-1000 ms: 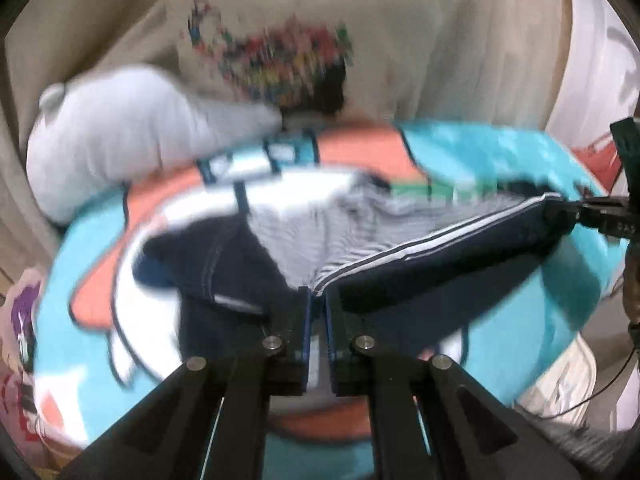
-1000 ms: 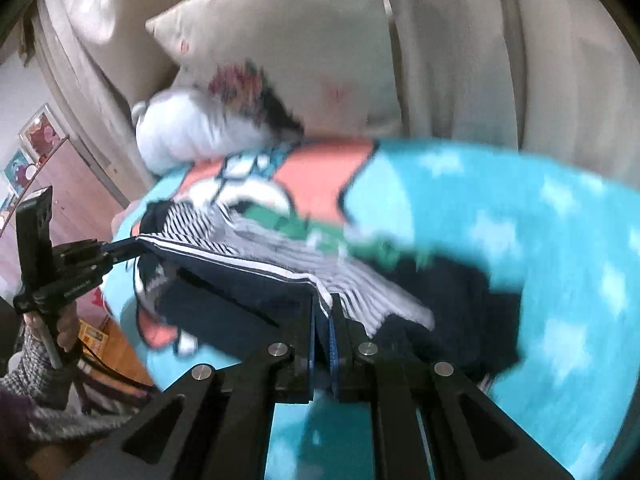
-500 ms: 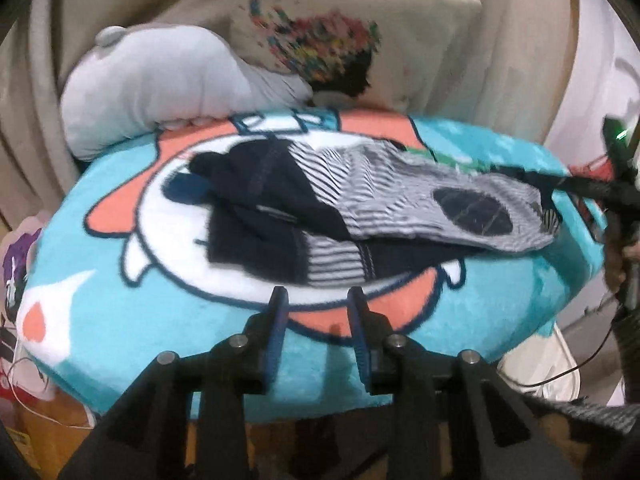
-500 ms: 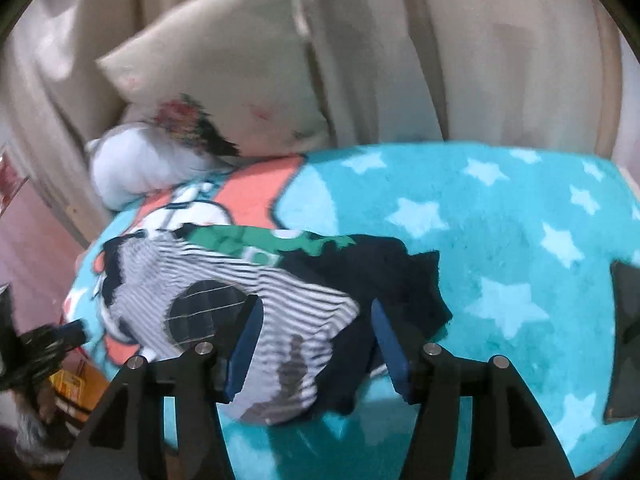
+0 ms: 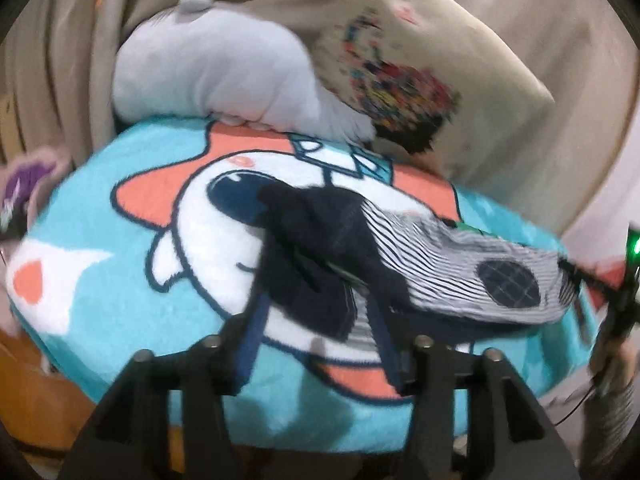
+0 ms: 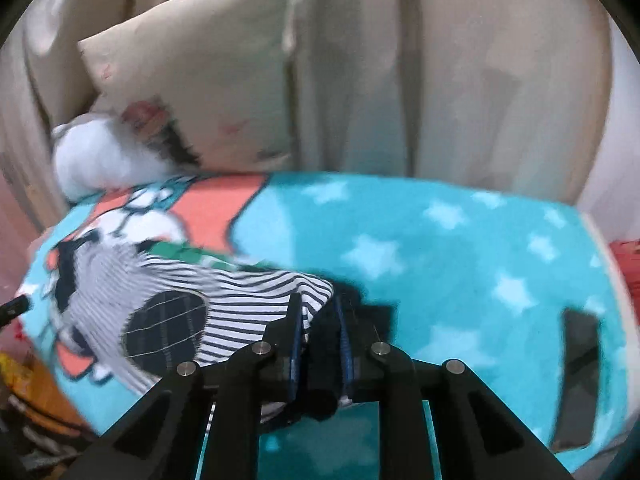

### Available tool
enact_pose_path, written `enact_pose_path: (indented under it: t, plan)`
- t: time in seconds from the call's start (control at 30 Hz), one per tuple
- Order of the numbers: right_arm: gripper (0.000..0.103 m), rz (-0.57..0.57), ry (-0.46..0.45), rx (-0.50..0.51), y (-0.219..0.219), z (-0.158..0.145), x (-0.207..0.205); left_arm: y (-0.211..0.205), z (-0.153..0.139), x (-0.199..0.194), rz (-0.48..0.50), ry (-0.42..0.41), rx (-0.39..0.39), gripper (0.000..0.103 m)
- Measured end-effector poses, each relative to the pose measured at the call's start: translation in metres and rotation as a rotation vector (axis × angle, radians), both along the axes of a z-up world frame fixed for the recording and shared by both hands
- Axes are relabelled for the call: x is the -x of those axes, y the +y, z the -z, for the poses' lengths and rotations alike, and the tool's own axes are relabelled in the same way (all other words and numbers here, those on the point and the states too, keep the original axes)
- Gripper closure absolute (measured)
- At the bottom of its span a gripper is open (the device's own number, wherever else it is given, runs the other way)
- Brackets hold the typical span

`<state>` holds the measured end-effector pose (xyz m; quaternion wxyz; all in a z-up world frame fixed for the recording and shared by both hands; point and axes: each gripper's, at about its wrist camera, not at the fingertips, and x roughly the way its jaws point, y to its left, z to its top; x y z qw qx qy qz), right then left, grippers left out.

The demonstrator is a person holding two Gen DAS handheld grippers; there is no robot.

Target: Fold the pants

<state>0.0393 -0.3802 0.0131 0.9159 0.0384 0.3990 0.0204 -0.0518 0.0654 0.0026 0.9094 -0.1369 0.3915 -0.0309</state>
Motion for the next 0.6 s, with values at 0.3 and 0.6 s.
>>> enact_pose_path:
  t: [0.3,0.6]
  plan:
    - [0.061,0.147,0.079,0.132,-0.02,0.048,-0.017,0.009,0.01,-0.028,-0.033,0.068,0.089,0.041]
    - [0.038,0.206,-0.062,-0.078,-0.055,0.0,0.035,-0.01,0.033,-0.098,-0.018,0.18,0.207,0.069]
